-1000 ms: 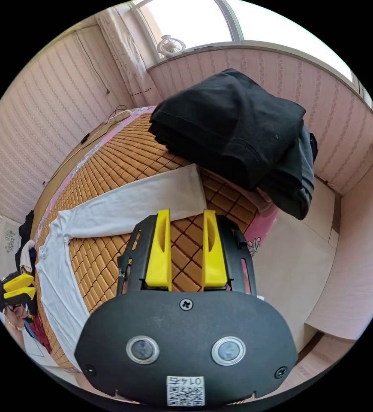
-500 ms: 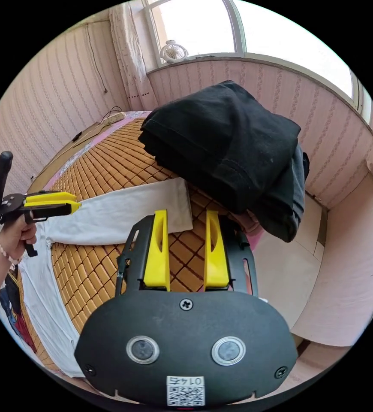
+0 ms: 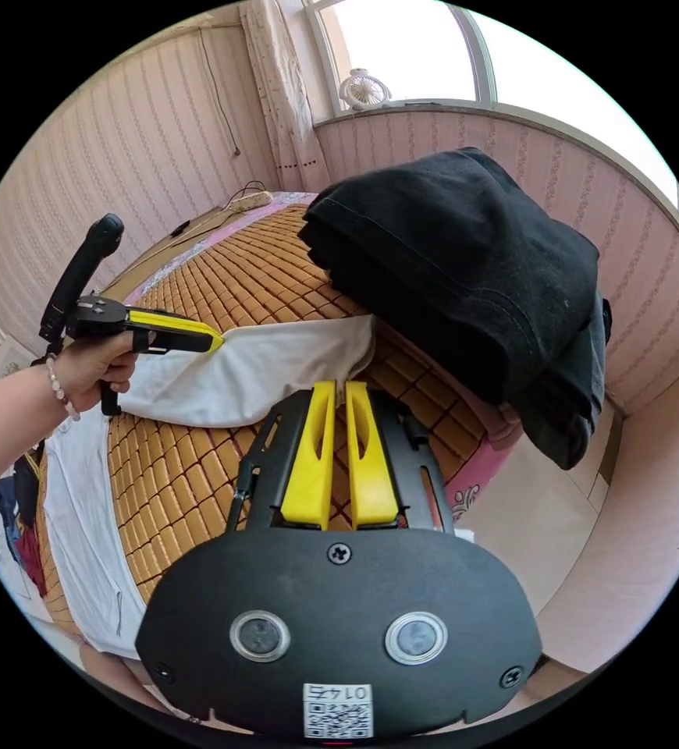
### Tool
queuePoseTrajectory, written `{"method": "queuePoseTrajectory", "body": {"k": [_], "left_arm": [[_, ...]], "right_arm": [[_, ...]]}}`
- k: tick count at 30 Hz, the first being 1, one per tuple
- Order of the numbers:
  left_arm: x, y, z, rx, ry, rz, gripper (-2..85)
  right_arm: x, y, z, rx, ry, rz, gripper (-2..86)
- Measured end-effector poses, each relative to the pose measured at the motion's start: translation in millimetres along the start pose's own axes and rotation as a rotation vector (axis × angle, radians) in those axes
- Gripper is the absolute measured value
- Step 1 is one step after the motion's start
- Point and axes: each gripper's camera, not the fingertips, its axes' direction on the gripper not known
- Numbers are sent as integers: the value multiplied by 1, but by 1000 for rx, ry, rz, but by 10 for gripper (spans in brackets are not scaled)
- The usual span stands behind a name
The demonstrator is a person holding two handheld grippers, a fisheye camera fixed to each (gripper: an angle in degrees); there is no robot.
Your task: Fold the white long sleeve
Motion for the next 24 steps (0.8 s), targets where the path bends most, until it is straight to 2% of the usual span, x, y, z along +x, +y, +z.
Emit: {"method": "queuePoseTrajectory", "body": {"k": [4, 8, 14, 16, 17, 20, 24], "left_arm": [[-25, 33, -57, 70, -8, -49, -5], [-47, 88, -136, 175, -48, -91, -7], [-67, 236, -264, 378, -135, -208, -8], [-69, 313, -292, 439, -110, -289, -8], [-68, 333, -296, 445, -107, -302, -8], [-58, 435, -297, 424, -122, -401, -7], [-45, 582, -265, 313, -86, -700, -9]], "right_arm": [[-23, -3, -16, 100, -176, -81, 10], [-65, -15, -44, 140, -254, -233, 11], [-141, -27, -131, 363, -710, -448, 11], [-186, -25, -162, 377, -909, -617, 12], [-199, -23, -167, 363, -953, -667, 12], [-270, 0, -176, 142, -1130, -917, 16], [-370, 81, -138, -264, -1042, -1167, 29]]}}
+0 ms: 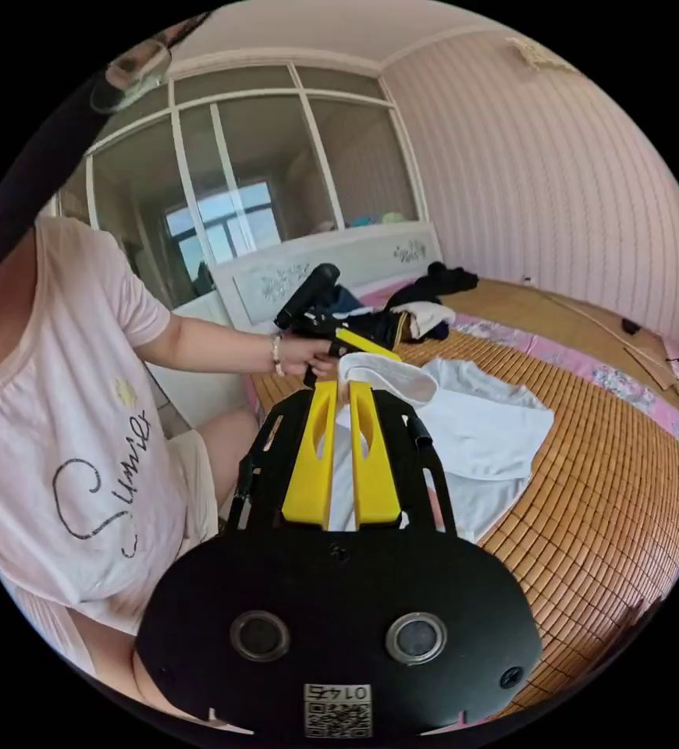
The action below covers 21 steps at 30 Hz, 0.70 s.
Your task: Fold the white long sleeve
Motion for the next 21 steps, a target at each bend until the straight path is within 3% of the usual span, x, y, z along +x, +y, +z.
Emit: {"method": "queuePoseTrajectory", "body": {"k": [4, 8, 16, 21], "left_arm": [[-43, 90, -5, -89, 38, -220, -7], [-35, 111, -8, -112, 26, -197, 1], [7, 56, 20, -65, -10, -10, 57], [-5, 37, 81, -252, 23, -35, 75]], "right_arm": [[-14, 5, 97, -326, -75, 32, 35], [-3, -2, 120, -330, -96, 139, 36], [26, -52, 168, -338, 96, 254, 63], [35, -74, 196, -391, 108, 253, 68]]}}
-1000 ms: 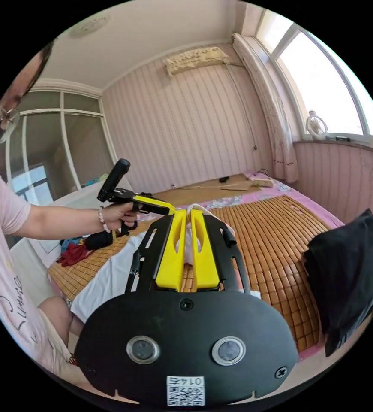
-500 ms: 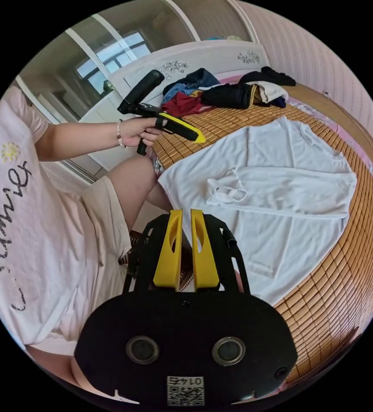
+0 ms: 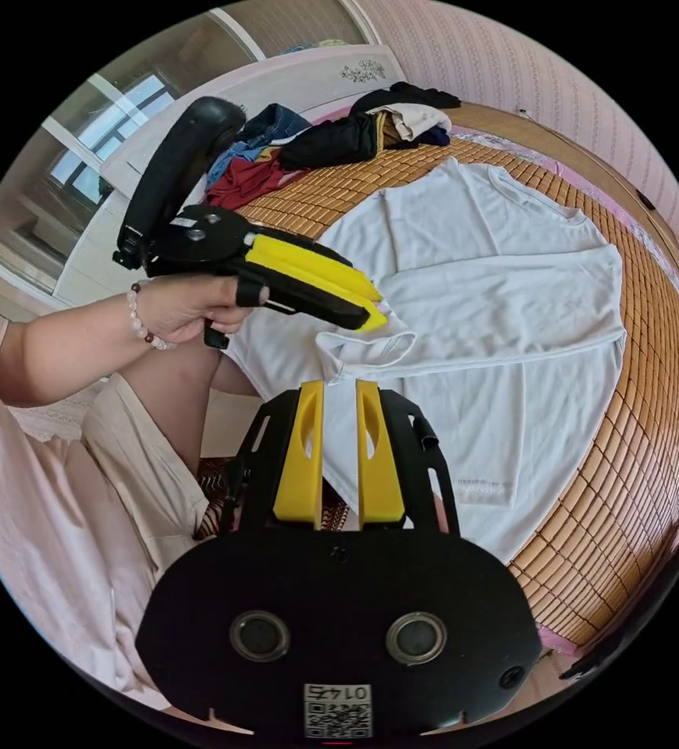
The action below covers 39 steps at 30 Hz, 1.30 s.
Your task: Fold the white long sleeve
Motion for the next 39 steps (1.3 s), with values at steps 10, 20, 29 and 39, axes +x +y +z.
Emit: {"method": "queuePoseTrajectory", "body": {"k": [10, 20, 29, 39], "left_arm": [[-36, 63, -66, 62, -31, -36, -7], [-90, 126, -88, 17, 18, -171, 1], [-98, 119, -48, -5, 70, -137, -8], [-213, 64, -140, 279, -78, -166, 28]], "right_arm": [[13, -35, -5, 1, -10, 4, 63], [11, -87, 10, -59, -57, -83, 71], [13, -101, 25, -151, -20, -141, 63], [196, -141, -80, 40, 172, 56, 82]]}}
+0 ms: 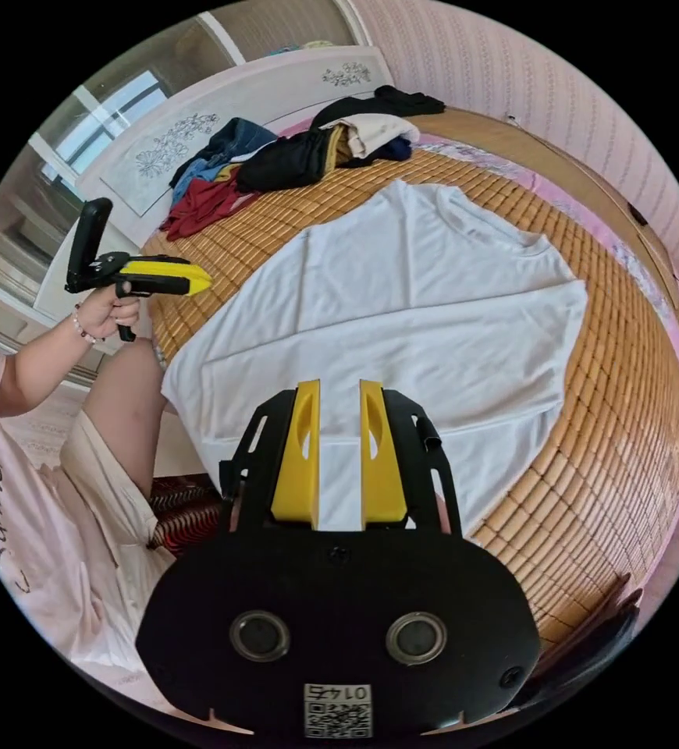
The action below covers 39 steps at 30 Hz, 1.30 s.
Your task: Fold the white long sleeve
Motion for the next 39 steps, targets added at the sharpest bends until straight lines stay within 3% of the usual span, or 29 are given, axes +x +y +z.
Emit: {"method": "queuePoseTrajectory", "body": {"k": [6, 12, 15, 17, 19, 24, 29, 32, 36, 39], "left_arm": [[-73, -106, 49, 39, 63, -128, 78], [-101, -153, 100, 19, 69, -208, 129], [-102, -165, 122, -24, 78, -212, 134], [-99, -171, 135, -79, 39, -184, 125], [-98, -179, 138, -105, -34, -178, 54], [-107, -198, 122, -40, 1, -215, -1], [-96, -205, 69, 109, 83, -184, -7], [-75, -194, 22, 155, 98, -54, -8], [-32, -134, -51, 154, 85, 172, -9], [1, -62, -89, 143, 67, 269, -8]], "right_arm": [[148, -42, -8, 116, 36, 371, 134], [227, -64, 20, 43, -6, 480, 156], [245, -68, 25, 23, 5, 460, 99], [258, -64, 24, 38, -21, 469, 54], [284, -54, 21, 55, -153, 531, 23], [314, -35, -12, 209, -188, 621, 4], [312, -29, -58, 312, -194, 538, 0], [293, -13, -88, 324, -235, 418, -1], [253, 39, -128, 258, -224, 189, -1], [229, 106, -152, 255, -296, 158, 1]]}}
